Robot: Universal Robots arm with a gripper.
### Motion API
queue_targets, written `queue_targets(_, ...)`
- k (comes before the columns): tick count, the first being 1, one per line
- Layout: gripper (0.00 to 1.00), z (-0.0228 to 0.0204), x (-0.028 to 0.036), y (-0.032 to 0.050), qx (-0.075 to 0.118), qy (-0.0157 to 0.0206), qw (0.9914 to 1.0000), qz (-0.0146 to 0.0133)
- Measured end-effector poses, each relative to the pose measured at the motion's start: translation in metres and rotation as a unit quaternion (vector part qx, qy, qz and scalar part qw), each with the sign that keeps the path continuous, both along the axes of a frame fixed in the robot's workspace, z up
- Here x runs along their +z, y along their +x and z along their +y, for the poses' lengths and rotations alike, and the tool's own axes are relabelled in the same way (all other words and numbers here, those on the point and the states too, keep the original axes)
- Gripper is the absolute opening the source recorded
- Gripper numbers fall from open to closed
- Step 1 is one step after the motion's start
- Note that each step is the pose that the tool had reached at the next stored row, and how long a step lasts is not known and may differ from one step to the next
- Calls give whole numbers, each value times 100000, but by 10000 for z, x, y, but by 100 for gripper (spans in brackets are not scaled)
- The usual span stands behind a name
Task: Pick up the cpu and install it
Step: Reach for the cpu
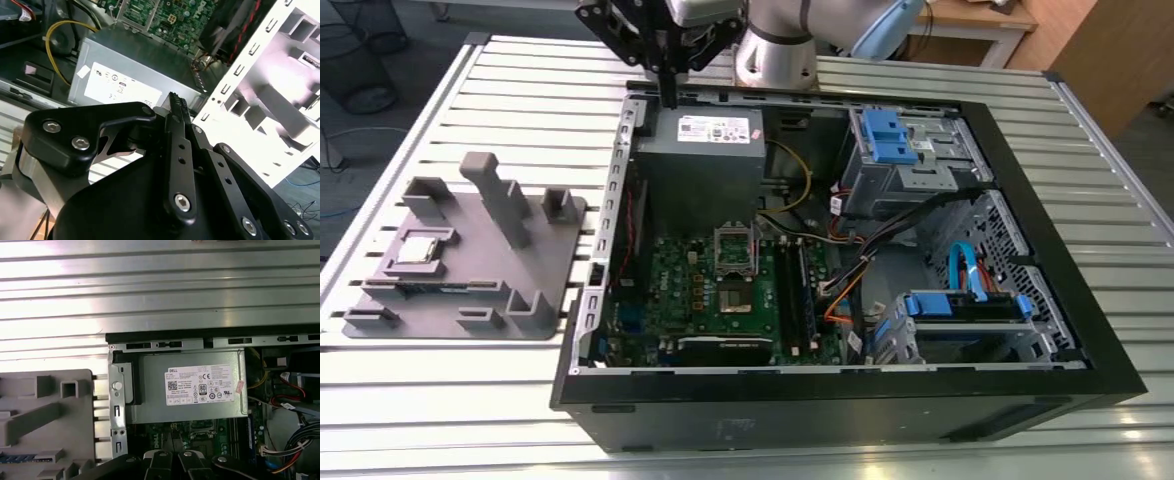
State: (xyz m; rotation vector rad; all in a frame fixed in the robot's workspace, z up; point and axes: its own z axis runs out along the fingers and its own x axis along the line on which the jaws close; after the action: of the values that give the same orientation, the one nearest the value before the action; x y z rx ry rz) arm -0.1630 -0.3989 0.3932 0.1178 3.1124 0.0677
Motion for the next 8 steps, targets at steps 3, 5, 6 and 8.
queue_targets(3, 11, 0, 0, -71, -10, -2, 100000, 2)
queue_targets(5, 11, 0, 0, -114, -9, -4, 100000, 6)
queue_targets(6, 11, 0, 0, -132, -4, -5, 100000, 6)
queue_targets(8, 11, 0, -1, -166, -1, -3, 100000, 4)
